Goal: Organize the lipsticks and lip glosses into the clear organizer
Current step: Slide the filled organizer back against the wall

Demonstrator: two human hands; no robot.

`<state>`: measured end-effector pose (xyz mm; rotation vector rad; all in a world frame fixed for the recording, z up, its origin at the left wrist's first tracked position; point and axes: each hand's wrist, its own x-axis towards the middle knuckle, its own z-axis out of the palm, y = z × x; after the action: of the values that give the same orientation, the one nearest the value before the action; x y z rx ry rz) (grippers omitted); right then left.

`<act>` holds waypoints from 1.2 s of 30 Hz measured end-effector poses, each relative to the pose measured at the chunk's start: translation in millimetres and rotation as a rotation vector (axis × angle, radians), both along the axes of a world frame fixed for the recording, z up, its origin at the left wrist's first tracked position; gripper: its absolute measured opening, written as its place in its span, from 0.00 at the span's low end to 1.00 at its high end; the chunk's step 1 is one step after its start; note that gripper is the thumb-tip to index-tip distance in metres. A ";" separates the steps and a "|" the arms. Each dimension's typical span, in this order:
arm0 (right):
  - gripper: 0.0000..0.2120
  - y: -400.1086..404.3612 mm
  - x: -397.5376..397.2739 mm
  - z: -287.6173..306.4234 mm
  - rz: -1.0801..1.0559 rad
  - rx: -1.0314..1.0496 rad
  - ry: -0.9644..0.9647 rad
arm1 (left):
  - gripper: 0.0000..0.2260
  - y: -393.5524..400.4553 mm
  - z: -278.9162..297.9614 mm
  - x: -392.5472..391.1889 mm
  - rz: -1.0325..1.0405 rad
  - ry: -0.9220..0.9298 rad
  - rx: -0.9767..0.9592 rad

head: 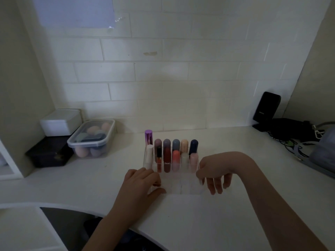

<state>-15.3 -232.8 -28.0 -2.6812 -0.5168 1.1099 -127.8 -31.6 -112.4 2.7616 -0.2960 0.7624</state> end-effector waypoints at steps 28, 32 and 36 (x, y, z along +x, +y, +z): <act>0.15 143.6 110.0 -57.8 -0.167 0.567 -0.551 | 0.11 115.3 5.3 138.9 0.340 0.072 0.100; 0.14 156.2 121.3 -62.9 -0.168 0.588 -0.590 | 0.12 113.8 4.2 144.2 0.411 0.042 0.087; 0.12 157.4 126.2 -67.1 -0.156 0.557 -0.745 | 0.17 111.8 1.5 144.4 0.432 -0.022 0.059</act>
<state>110.9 -75.4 -95.1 -2.4706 -0.5930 -0.1197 16.6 80.1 -110.9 2.9094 0.2907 0.8917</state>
